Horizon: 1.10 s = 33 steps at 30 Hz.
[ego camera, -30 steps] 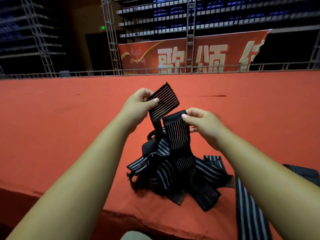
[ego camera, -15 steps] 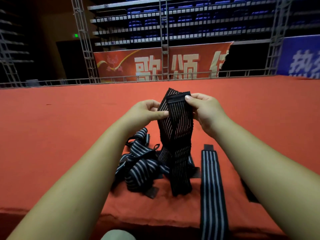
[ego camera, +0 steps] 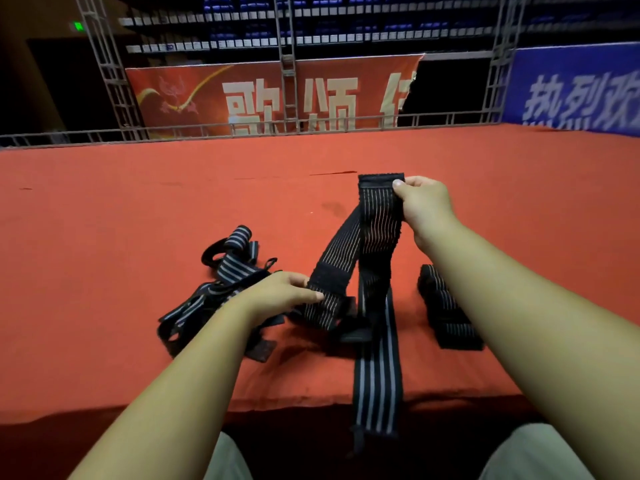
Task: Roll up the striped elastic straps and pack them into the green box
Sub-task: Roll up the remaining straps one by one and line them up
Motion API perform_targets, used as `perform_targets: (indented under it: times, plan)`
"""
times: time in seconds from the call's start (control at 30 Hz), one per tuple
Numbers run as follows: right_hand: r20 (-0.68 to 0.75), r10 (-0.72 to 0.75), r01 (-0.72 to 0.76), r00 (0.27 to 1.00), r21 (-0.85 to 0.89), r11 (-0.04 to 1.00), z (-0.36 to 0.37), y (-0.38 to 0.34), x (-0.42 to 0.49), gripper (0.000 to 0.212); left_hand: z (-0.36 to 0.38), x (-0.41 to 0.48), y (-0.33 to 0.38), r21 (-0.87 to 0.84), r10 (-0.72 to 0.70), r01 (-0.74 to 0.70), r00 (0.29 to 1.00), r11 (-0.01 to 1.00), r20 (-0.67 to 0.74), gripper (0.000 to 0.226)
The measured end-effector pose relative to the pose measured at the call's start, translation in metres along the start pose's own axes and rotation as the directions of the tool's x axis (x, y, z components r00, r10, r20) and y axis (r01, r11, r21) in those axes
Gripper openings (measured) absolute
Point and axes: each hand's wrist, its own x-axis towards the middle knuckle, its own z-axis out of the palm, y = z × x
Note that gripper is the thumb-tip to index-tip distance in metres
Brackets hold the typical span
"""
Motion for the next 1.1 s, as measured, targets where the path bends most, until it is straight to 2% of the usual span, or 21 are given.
perform_targets:
  times: [0.1, 0.2, 0.27, 0.37, 0.43, 0.5, 0.57, 0.63, 0.7, 0.73, 0.8, 0.9, 0.97, 1.03, 1.1]
  plan:
    - [-0.089, 0.023, -0.025, 0.996, -0.013, 1.000, -0.010, 0.007, 0.002, 0.021, 0.004, 0.003, -0.007, 0.067, -0.016, 0.013, 0.999, 0.998, 0.035, 0.017]
    - [-0.108, 0.036, -0.042, 0.993, -0.055, 0.998, -0.017, 0.013, 0.002, 0.020, 0.006, 0.003, -0.008, 0.085, -0.015, 0.019, 0.999, 0.996, -0.047, 0.016]
    - [-0.066, 0.038, -0.050, 0.997, -0.198, 0.979, -0.020, 0.016, 0.000, 0.017, 0.005, 0.003, -0.001, 0.028, -0.003, 0.006, 0.994, 1.000, -0.107, 0.007]
    - [-0.006, -0.029, 0.022, 1.000, -0.487, 0.873, -0.021, 0.016, -0.007, 0.022, 0.003, 0.001, 0.020, -0.164, -0.001, -0.026, 0.987, 0.986, -0.159, 0.006]
    - [0.049, -0.092, 0.104, 0.995, -0.523, 0.846, -0.020, 0.010, -0.019, 0.024, 0.001, -0.002, 0.040, -0.268, 0.002, -0.056, 0.980, 0.962, -0.198, 0.005]
    - [0.141, -0.114, 0.165, 0.983, -0.440, 0.883, -0.019, 0.000, -0.034, 0.022, -0.001, -0.008, 0.062, -0.334, -0.001, -0.077, 0.974, 0.940, -0.227, 0.002]
    - [0.296, -0.078, 0.157, 0.952, -0.254, 0.954, -0.017, -0.007, -0.048, 0.014, -0.004, -0.010, 0.080, -0.387, -0.016, -0.094, 0.962, 0.917, -0.273, 0.010]
    - [0.462, -0.040, 0.123, 0.886, -0.150, 0.981, -0.017, -0.008, -0.058, 0.025, -0.006, -0.012, 0.095, -0.449, -0.032, -0.124, 0.945, 0.885, -0.325, 0.020]
    - [0.545, -0.038, 0.137, 0.838, -0.143, 0.980, -0.014, -0.010, -0.064, 0.037, -0.007, -0.014, 0.109, -0.540, -0.055, -0.157, 0.933, 0.827, -0.355, 0.021]
    - [0.565, -0.055, 0.162, 0.823, -0.140, 0.977, -0.013, -0.011, -0.066, 0.034, -0.008, -0.015, 0.116, -0.590, -0.069, -0.166, 0.932, 0.790, -0.355, 0.019]
    - [0.581, -0.081, 0.185, 0.810, -0.122, 0.975, -0.012, -0.009, -0.065, 0.012, -0.010, -0.019, 0.127, -0.697, -0.093, -0.163, 0.945, 0.699, -0.315, 0.012]
    - [0.549, -0.124, 0.200, 0.826, -0.080, 0.977, -0.011, -0.004, -0.060, 0.020, -0.011, -0.028, 0.137, -0.803, -0.104, -0.111, 0.972, 0.586, -0.210, 0.012]
    - [0.514, -0.164, 0.224, 0.842, -0.056, 0.973, -0.009, -0.003, -0.056, 0.011, -0.010, -0.034, 0.141, -0.831, -0.098, -0.095, 0.979, 0.549, -0.177, 0.025]
    - [0.496, -0.173, 0.215, 0.851, -0.027, 0.976, -0.006, -0.006, -0.055, 0.004, -0.012, -0.041, 0.145, -0.817, -0.106, -0.082, 0.979, 0.570, -0.173, 0.035]
    - [0.489, -0.161, 0.182, 0.857, 0.004, 0.983, -0.004, -0.011, -0.057, 0.007, -0.016, -0.049, 0.145, -0.706, -0.120, -0.098, 0.960, 0.701, -0.252, 0.036]
